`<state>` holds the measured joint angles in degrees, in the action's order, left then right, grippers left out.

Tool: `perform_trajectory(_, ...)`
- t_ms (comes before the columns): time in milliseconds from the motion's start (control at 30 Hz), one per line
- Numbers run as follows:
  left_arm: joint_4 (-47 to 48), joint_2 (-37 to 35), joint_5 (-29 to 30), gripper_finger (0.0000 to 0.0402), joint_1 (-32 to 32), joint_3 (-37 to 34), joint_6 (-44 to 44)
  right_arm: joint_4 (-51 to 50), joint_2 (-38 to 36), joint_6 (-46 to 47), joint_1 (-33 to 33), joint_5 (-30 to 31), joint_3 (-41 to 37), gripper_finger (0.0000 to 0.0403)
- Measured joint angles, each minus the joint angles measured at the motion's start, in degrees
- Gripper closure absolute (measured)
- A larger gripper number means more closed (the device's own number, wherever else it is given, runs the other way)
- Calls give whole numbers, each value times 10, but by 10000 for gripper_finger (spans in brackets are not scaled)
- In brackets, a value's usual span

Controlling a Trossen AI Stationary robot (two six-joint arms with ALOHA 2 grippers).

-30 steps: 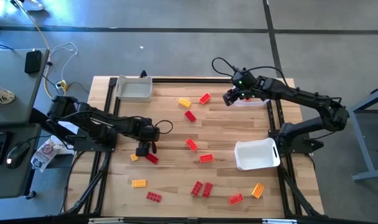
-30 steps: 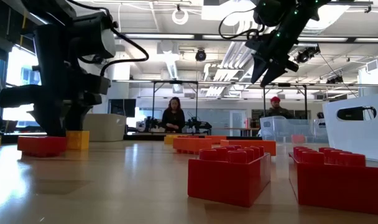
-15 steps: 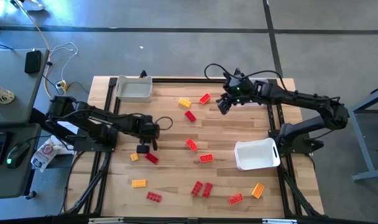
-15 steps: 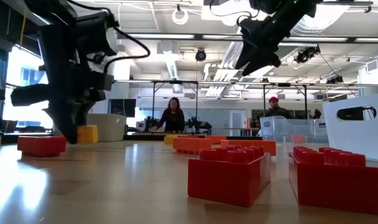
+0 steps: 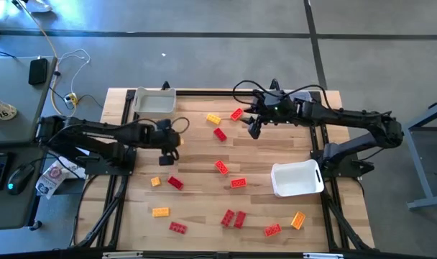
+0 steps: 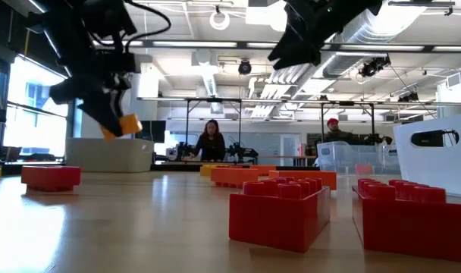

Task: Sort & place blocks by color
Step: Put the yellow block into the gray bin

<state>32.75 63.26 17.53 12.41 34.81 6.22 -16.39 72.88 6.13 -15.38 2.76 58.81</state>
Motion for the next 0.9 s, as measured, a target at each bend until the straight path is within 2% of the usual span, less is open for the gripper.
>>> perform_trajectory(300,-53,-73,154,332,55,0,1,55,0,-17,29,5,0,217)
perform_trajectory(433,-94,-82,236,329,87,1,1,66,0,-34,42,40,0,217)
perform_trajectory(500,-107,-82,257,330,106,1,1,68,0,-47,50,56,0,214)
perform_trajectory(733,-177,-82,264,330,183,1,15,98,2,-58,58,65,0,181)
perform_trajectory(900,-193,-82,218,329,245,2,15,144,20,-42,56,82,0,172)
